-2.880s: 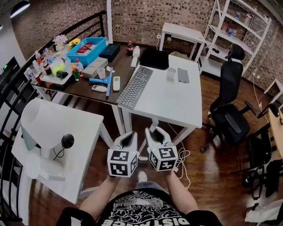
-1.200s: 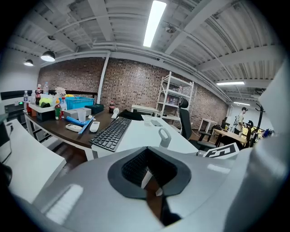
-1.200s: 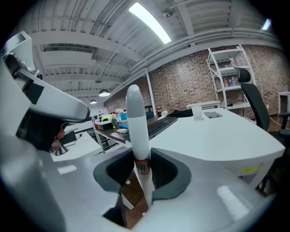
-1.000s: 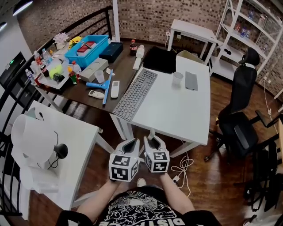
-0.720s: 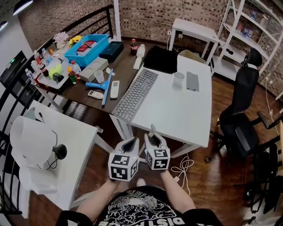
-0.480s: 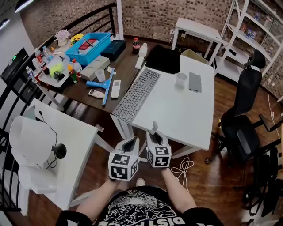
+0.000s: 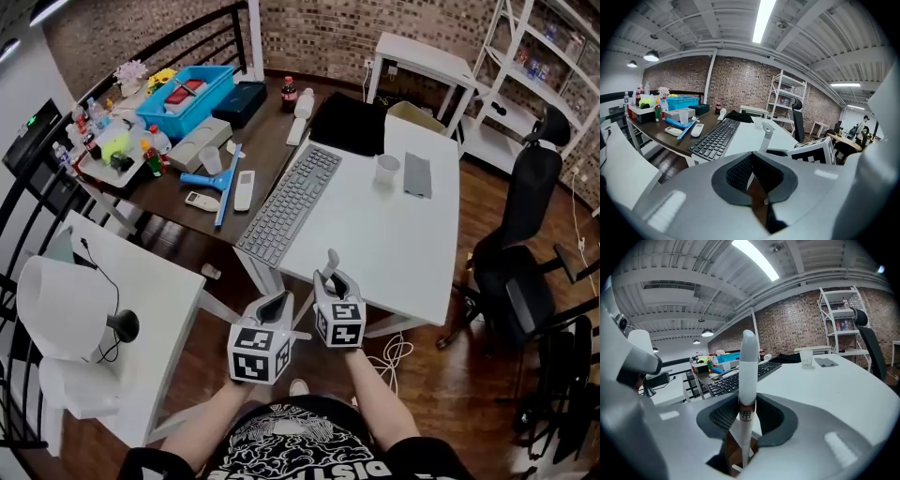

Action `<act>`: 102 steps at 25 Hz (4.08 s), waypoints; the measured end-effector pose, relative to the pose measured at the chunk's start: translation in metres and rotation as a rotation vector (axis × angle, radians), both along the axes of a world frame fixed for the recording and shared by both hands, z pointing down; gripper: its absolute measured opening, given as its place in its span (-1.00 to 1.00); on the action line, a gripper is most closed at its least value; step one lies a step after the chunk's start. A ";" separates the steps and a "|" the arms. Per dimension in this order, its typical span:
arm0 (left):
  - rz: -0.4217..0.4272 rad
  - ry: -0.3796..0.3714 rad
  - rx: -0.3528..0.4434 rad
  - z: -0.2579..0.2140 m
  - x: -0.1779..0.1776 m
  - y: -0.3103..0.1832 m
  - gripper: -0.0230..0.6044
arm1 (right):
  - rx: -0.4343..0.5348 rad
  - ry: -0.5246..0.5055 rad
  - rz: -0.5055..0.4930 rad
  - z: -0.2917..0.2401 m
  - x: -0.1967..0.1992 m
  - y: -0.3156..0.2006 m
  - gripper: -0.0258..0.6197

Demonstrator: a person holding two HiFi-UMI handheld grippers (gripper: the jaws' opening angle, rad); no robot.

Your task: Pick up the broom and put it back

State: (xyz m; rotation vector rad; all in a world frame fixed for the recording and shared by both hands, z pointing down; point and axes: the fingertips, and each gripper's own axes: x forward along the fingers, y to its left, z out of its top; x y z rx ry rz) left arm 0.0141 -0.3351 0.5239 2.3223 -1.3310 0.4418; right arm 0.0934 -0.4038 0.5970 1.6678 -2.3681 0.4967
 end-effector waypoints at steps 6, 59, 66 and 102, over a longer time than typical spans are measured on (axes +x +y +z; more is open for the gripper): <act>-0.004 -0.003 -0.006 0.003 0.000 -0.007 -0.91 | 0.013 -0.005 -0.022 -0.001 -0.005 -0.004 -0.54; 0.105 0.012 0.091 -0.037 -0.016 0.106 -0.91 | 0.109 0.023 0.078 -0.084 -0.021 0.162 -0.50; 0.100 0.017 0.140 -0.053 -0.041 0.150 -0.91 | 0.160 0.053 0.084 -0.116 -0.044 0.216 -0.61; 0.172 0.074 0.200 -0.066 -0.092 0.266 -0.91 | 0.188 0.046 0.117 -0.150 -0.111 0.354 -0.92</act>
